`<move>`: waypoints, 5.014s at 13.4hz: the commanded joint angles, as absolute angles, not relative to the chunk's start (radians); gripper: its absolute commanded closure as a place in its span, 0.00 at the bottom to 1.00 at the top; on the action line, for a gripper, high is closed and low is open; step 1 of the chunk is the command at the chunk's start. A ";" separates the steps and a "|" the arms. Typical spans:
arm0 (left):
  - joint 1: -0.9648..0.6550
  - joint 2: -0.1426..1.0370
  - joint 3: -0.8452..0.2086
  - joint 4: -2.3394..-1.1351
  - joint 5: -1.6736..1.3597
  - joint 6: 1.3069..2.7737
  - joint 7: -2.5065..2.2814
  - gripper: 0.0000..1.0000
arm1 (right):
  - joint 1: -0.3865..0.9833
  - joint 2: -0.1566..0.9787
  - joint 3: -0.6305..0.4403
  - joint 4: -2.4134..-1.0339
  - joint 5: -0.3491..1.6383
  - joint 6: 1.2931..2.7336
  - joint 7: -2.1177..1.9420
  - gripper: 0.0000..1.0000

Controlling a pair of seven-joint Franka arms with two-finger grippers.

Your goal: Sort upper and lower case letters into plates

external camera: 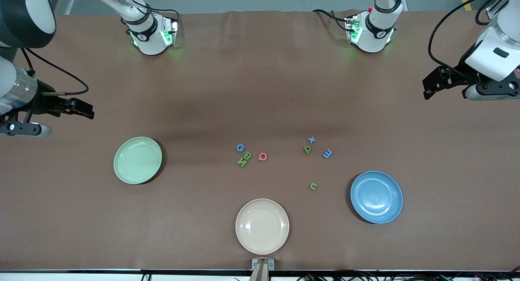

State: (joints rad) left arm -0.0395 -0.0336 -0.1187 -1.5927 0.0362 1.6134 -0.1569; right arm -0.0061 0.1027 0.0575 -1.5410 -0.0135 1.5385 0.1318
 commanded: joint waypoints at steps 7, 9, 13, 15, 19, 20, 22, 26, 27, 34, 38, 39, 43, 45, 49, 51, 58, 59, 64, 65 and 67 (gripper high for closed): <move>-0.072 0.056 -0.133 -1.574 0.052 1.606 -0.164 0.00 | -0.017 -0.072 0.049 -1.673 0.017 1.522 0.141 0.00; -0.075 0.098 -0.135 -1.577 0.052 1.635 -0.185 0.00 | -0.015 -0.098 0.051 -1.695 0.029 1.531 0.141 0.00; -0.129 0.214 -0.137 -1.578 0.052 1.753 -0.372 0.00 | -0.015 -0.101 0.051 -1.695 0.029 1.531 0.138 0.00; -0.169 0.303 -0.135 -1.580 0.052 1.848 -0.487 0.00 | -0.015 -0.100 0.051 -1.689 0.029 1.531 0.138 0.00; -0.230 0.483 -0.135 -1.569 0.049 2.041 -0.678 0.00 | -0.011 -0.087 0.055 -1.622 0.028 1.552 0.140 0.00; -0.241 0.529 -0.133 -1.560 0.049 2.072 -0.736 0.00 | -0.011 -0.063 0.055 -1.599 0.025 1.554 0.140 0.00; -0.244 0.612 -0.133 -1.523 0.051 2.129 -0.866 0.00 | -0.008 0.039 0.057 -1.591 0.028 1.595 0.140 0.00; -0.242 0.745 -0.127 -1.437 0.045 2.210 -0.971 0.03 | 0.047 0.187 0.067 -1.585 0.024 1.730 0.161 0.00; -0.244 0.782 -0.127 -1.415 0.041 2.248 -1.024 0.06 | 0.075 0.199 0.067 -1.586 0.028 1.752 0.229 0.00; -0.308 0.922 -0.127 -1.282 0.037 2.283 -1.357 0.20 | 0.371 0.504 0.067 -1.586 0.026 2.122 0.973 0.00; -0.325 0.948 -0.127 -1.281 0.037 2.287 -1.370 0.25 | 0.494 0.719 0.064 -1.476 0.006 2.249 1.240 0.00; -0.325 0.956 -0.127 -1.281 0.037 2.289 -1.367 0.26 | 0.511 0.768 0.063 -1.426 0.006 2.249 1.279 0.00; -0.325 0.971 -0.127 -1.269 0.037 2.335 -1.365 0.29 | 0.566 0.844 0.057 -1.385 -0.024 2.267 1.301 0.14; -0.336 0.977 -0.126 -1.272 0.040 2.336 -1.365 0.38 | 0.574 0.868 0.057 -1.384 -0.049 2.269 1.301 0.20; -0.339 0.979 -0.126 -1.275 0.048 2.336 -1.338 0.70 | 0.574 0.897 0.057 -1.374 -0.061 2.318 1.301 0.27; -0.330 0.976 -0.126 -1.275 0.049 2.335 -1.295 0.84 | 0.577 0.905 0.057 -1.374 -0.061 2.329 1.301 0.28; -0.195 0.795 -0.133 -1.304 0.052 2.107 -0.857 0.99 | 0.540 0.882 0.058 -1.385 -0.101 2.306 1.205 1.00; -0.171 0.787 -0.133 -1.304 0.052 2.067 -0.751 0.99 | 0.511 0.859 0.058 -1.399 -0.100 2.265 1.142 1.00; -0.037 0.824 -0.127 -1.305 0.054 2.089 -0.373 0.83 | 0.312 0.596 0.066 -1.676 -0.091 2.204 0.759 1.00; -0.032 0.831 -0.126 -1.307 0.054 2.098 -0.370 0.71 | 0.270 0.545 0.067 -1.734 -0.091 2.206 0.673 1.00; -0.032 0.831 -0.126 -1.310 0.051 2.098 -0.386 0.11 | 0.197 0.464 0.067 -1.851 -0.089 2.232 0.538 1.00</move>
State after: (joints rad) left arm -0.0200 0.8388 -0.1221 -1.2984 0.0363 2.0856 -0.3757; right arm 0.2638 0.5993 0.0422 -1.6557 -0.0803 2.1863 0.6399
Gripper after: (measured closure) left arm 0.692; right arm 0.670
